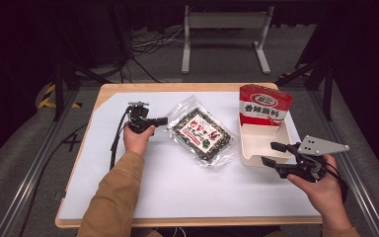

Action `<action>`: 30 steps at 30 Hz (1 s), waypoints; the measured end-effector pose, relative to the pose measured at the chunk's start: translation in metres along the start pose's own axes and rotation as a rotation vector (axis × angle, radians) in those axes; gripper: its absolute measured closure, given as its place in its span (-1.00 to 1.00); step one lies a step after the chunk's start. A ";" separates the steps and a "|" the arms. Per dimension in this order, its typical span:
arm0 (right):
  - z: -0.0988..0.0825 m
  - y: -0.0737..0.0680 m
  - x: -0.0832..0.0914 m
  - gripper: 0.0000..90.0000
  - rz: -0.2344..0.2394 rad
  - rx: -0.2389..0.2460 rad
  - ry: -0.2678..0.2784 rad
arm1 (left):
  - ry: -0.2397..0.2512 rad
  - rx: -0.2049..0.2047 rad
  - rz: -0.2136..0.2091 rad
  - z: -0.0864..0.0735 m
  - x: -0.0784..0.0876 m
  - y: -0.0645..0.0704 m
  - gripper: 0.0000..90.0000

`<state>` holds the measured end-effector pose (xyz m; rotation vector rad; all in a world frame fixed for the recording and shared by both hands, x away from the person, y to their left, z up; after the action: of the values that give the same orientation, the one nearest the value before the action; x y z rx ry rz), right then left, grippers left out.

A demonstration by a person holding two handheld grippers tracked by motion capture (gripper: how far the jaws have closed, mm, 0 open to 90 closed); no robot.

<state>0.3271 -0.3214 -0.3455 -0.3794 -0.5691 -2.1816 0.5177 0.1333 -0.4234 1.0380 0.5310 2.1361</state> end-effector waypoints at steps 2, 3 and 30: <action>0.000 0.000 0.000 -0.13 0.000 0.000 0.000 | 0.005 -0.010 -0.007 0.001 0.002 0.002 0.99; 0.000 0.000 0.000 -0.13 -0.001 0.001 -0.001 | 0.011 -0.018 -0.016 0.001 0.005 0.004 0.99; 0.006 0.001 -0.005 -0.13 0.012 0.017 0.014 | 0.147 -0.332 -0.116 0.004 0.078 0.106 0.99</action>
<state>0.3320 -0.3155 -0.3422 -0.3568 -0.5763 -2.1653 0.4434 0.1191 -0.3155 0.6557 0.2822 2.1152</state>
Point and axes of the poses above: each handheld gripper's, and its own axes: x roughly backward along the jaws, z roughly out of its top, y roughly to its right, the point moved 1 cm from there along -x, roughly forward along the jaws, and after that the axes turned 14 degrees about x, right-handed, at the moved point
